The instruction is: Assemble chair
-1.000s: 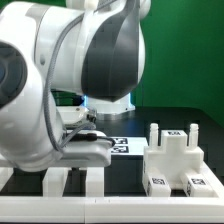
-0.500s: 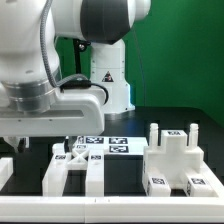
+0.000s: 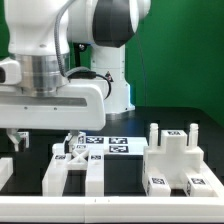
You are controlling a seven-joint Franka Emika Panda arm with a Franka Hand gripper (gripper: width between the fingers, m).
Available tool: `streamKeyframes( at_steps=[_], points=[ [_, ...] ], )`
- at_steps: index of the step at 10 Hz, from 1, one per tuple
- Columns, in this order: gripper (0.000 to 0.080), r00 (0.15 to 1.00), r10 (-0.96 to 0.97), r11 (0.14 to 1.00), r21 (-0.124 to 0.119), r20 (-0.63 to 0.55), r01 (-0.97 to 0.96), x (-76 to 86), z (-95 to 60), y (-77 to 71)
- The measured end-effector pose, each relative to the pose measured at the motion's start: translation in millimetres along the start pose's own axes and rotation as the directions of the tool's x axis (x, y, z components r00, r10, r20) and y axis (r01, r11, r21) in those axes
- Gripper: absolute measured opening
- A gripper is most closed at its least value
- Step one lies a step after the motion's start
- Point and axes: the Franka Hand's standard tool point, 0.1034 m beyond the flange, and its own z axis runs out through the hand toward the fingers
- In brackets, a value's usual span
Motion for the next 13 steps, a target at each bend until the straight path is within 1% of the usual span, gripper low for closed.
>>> streamKeyframes(
  at_steps=[1, 2, 3, 4, 5, 6, 7, 8, 9, 10, 11, 13],
  points=[
    [0.0649, 0.999, 0.023, 1.000, -0.001, -0.049, -0.023, -7.7, 2.1, -2.0],
    [0.0649, 0.993, 0.018, 0.999, -0.027, -0.119, -0.022, -4.1, 1.9, -2.6],
    [0.0649, 0.980, -0.001, 0.998, -0.061, -0.199, -0.012, -3.4, 0.6, 4.2],
    [0.0649, 0.965, -0.012, 0.995, -0.096, -0.263, -0.014, -6.1, -0.2, 11.2],
    [0.0649, 0.943, -0.032, 0.990, -0.137, -0.332, -0.015, -7.8, -1.4, 17.8],
    [0.0649, 0.927, -0.040, 0.987, -0.158, -0.372, -0.020, -15.3, 3.0, 18.7],
    [0.0649, 0.902, -0.065, 0.982, -0.187, -0.428, -0.018, -23.2, 7.5, 21.3],
    [0.0649, 0.914, -0.087, 0.986, -0.162, -0.397, 0.024, -38.7, 24.6, 17.1],
    [0.0649, 0.935, -0.062, 0.993, -0.112, -0.350, 0.024, -42.1, 27.4, 11.1],
    [0.0649, 0.941, -0.059, 0.995, -0.091, -0.334, 0.030, -41.5, 24.8, 5.7],
    [0.0649, 0.948, -0.057, 0.996, -0.077, -0.314, 0.034, -42.9, 24.5, 3.0],
    [0.0649, 0.947, -0.056, 0.996, -0.079, -0.315, 0.033, -43.0, 25.1, 3.4]
  ],
)
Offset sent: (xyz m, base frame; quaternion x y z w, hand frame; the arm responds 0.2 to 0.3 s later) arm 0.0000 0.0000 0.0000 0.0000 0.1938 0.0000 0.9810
